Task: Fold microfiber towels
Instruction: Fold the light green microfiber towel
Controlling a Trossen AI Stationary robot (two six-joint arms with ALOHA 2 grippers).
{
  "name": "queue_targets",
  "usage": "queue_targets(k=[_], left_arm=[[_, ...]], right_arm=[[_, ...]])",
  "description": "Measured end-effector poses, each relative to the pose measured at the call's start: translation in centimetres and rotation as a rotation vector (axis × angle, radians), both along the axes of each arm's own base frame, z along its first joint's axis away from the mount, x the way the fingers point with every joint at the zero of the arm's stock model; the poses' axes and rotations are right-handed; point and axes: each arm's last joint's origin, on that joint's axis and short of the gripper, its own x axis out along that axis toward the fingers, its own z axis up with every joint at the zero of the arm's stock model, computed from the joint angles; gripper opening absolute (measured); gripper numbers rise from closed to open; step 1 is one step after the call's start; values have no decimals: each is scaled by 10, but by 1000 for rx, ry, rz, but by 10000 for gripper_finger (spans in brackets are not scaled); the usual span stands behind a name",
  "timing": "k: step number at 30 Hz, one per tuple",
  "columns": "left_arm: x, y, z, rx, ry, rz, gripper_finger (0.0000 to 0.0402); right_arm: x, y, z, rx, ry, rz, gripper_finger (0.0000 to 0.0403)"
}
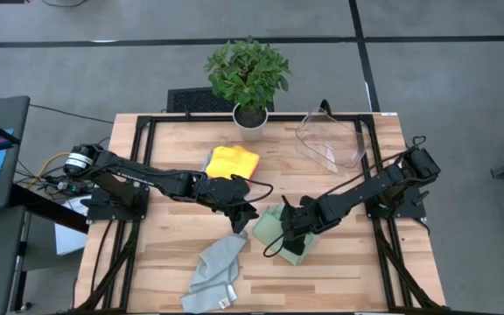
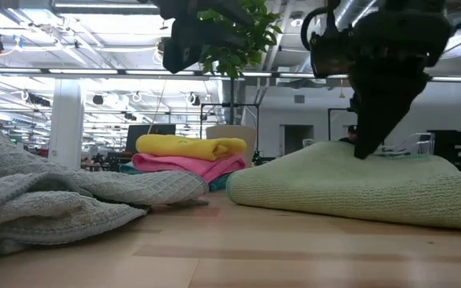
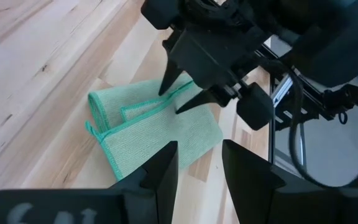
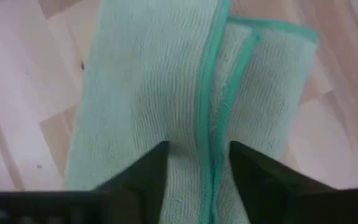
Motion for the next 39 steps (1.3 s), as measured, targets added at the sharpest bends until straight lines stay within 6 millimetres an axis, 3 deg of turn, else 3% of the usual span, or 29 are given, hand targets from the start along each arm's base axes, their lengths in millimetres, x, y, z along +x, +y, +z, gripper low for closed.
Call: queue_targets(k=[6,7,12,16,22,32,39], left_arm=[[1,4,0,6,-2,8,117],[1,4,0,6,-2,9,117],[1,4,0,7,-2,10,117],[1,4,0,7,-2,9,117],[1,5,1,9,-7,17,117],[9,4,-4,10,-36,34,117],[31,-14,-40,-84,-4,-86,117]], right_arm=[[-1,0,3,-3,-4,16,32],[-2,0,3,-4,-5,23,19],[-4,4,4,4,2,-3,25],[-16,8,15,-18,-2,-40,9],[-40,10,26,-89,46,-144,17],[-36,12,-10,-84,99,-150,23],[-29,5,-21,-120,119,-165,37]])
